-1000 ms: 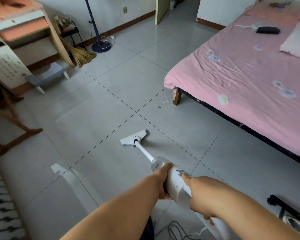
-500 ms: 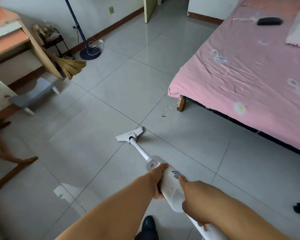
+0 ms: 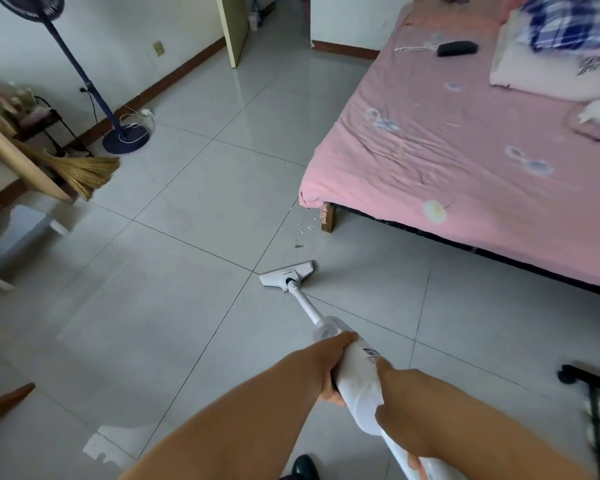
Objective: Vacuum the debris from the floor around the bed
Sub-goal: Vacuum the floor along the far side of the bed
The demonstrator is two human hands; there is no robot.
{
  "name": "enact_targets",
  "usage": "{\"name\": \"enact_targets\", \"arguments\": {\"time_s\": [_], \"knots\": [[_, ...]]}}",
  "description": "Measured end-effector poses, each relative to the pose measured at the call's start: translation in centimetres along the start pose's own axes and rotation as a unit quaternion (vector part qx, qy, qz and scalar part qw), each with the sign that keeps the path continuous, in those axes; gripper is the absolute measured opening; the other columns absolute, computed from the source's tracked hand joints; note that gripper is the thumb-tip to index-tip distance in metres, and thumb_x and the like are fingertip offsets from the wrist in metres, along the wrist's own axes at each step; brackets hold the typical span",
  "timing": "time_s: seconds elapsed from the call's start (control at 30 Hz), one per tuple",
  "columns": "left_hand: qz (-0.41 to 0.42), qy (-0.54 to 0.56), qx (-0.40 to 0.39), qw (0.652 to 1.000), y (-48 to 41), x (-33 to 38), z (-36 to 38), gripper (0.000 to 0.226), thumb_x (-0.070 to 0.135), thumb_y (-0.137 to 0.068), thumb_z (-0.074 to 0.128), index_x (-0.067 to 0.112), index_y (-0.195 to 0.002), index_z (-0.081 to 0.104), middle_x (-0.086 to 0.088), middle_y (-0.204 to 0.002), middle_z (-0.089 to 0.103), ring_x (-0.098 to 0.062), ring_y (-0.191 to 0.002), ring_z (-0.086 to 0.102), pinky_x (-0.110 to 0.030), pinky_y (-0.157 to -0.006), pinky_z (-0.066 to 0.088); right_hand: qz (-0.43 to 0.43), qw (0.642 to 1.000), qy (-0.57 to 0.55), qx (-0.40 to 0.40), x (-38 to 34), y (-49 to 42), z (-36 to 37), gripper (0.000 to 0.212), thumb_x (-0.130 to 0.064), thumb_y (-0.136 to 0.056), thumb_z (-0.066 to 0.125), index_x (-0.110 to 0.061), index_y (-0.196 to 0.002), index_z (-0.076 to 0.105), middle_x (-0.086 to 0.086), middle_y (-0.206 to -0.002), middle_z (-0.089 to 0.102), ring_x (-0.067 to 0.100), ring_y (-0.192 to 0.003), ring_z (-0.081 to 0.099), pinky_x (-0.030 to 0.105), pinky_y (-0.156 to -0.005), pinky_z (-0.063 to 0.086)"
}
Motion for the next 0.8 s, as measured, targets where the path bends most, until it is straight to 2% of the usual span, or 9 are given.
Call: {"name": "enact_targets", "arguments": {"time_s": [0.13, 0.2, 0.3, 0.43, 0.6, 0.7, 0.73, 0.8], "knots": [[0.006, -0.051, -0.005, 0.999, -0.4, 0.1, 1.2, 0.057, 0.054, -0.083, 0.072, 0.010, -0.118, 0.060, -0.015, -0.106, 0.074, -0.035, -0.095, 0.071, -0.046, -0.064, 0.061, 0.009, 0.999, -0.041, 0.025, 0.7, 0.7, 0.7, 0.044, -0.019, -0.093, 0.041, -0.012, -0.137, 0.038, 0.008, -0.110, 0.062, 0.026, -0.099, 0.063, 0.029, -0.071, 0.044], [0.003, -0.075, -0.001, 0.997, -0.9, 0.5, 1.1, 0.058, 0.054, -0.080, 0.074, 0.010, -0.116, 0.061, -0.015, -0.099, 0.076, -0.034, -0.085, 0.074, -0.044, -0.058, 0.061, 0.016, 0.998, -0.051, 0.024, 0.6, 0.6, 0.6, 0.046, -0.019, -0.093, 0.042, -0.012, -0.138, 0.036, 0.008, -0.110, 0.062, 0.026, -0.099, 0.064, 0.029, -0.070, 0.045], [0.002, -0.110, -0.010, 0.994, -1.8, 2.7, 0.6, 0.056, 0.053, -0.079, 0.074, 0.010, -0.112, 0.063, -0.014, -0.087, 0.078, -0.032, -0.077, 0.076, -0.044, -0.059, 0.061, 0.029, 0.997, -0.070, 0.023, -0.2, -0.7, -0.3, 0.046, -0.019, -0.094, 0.044, -0.012, -0.139, 0.035, 0.008, -0.110, 0.062, 0.025, -0.099, 0.064, 0.031, -0.074, 0.048], [-0.008, -0.141, -0.017, 0.990, -2.3, 7.0, -1.4, 0.061, 0.052, -0.075, 0.077, 0.009, -0.116, 0.064, -0.015, -0.091, 0.078, -0.033, -0.086, 0.075, -0.048, -0.066, 0.062, 0.048, 0.993, -0.108, 0.014, -2.9, -3.5, -2.9, 0.053, -0.018, -0.093, 0.044, -0.011, -0.144, 0.028, 0.011, -0.114, 0.062, 0.028, -0.101, 0.063, 0.035, -0.082, 0.051], [-0.030, -0.170, -0.011, 0.985, -2.4, 13.6, -5.4, 0.063, 0.053, -0.072, 0.081, 0.009, -0.115, 0.064, -0.014, -0.090, 0.078, -0.031, -0.080, 0.076, -0.042, -0.061, 0.062, 0.077, 0.984, -0.159, 0.038, -7.4, -8.2, -6.3, 0.052, -0.020, -0.092, 0.044, -0.014, -0.141, 0.030, 0.007, -0.104, 0.062, 0.025, -0.093, 0.064, 0.032, -0.073, 0.050], [-0.034, -0.182, -0.017, 0.983, -1.8, 16.4, -7.4, 0.063, 0.054, -0.076, 0.079, 0.009, -0.118, 0.065, -0.013, -0.100, 0.077, -0.031, -0.093, 0.074, -0.044, -0.079, 0.061, 0.101, 0.977, -0.185, 0.045, -9.8, -9.8, -7.9, 0.052, -0.021, -0.091, 0.044, -0.017, -0.141, 0.032, 0.005, -0.099, 0.062, 0.024, -0.089, 0.066, 0.033, -0.073, 0.053], [-0.030, -0.185, -0.021, 0.982, -1.6, 17.1, -7.8, 0.062, 0.054, -0.077, 0.078, 0.009, -0.119, 0.066, -0.013, -0.101, 0.077, -0.031, -0.093, 0.075, -0.043, -0.078, 0.061, 0.108, 0.974, -0.192, 0.047, -10.5, -10.1, -8.6, 0.052, -0.021, -0.091, 0.044, -0.017, -0.141, 0.031, 0.005, -0.099, 0.062, 0.024, -0.089, 0.066, 0.034, -0.074, 0.054], [-0.024, -0.186, -0.025, 0.982, -1.3, 18.3, -8.6, 0.058, 0.055, -0.081, 0.075, 0.010, -0.118, 0.067, -0.012, -0.098, 0.078, -0.029, -0.082, 0.077, -0.038, -0.063, 0.062, 0.114, 0.972, -0.200, 0.053, -11.7, -10.7, -9.4, 0.051, -0.020, -0.091, 0.044, -0.017, -0.141, 0.032, 0.006, -0.102, 0.063, 0.025, -0.091, 0.065, 0.034, -0.075, 0.053]]}}
Point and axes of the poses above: each hand's wrist, its own y-axis away from the middle knuckle, its own z-axis out of the palm, x = y × z, the point moved 5 cm from there along -y, towards the middle knuckle
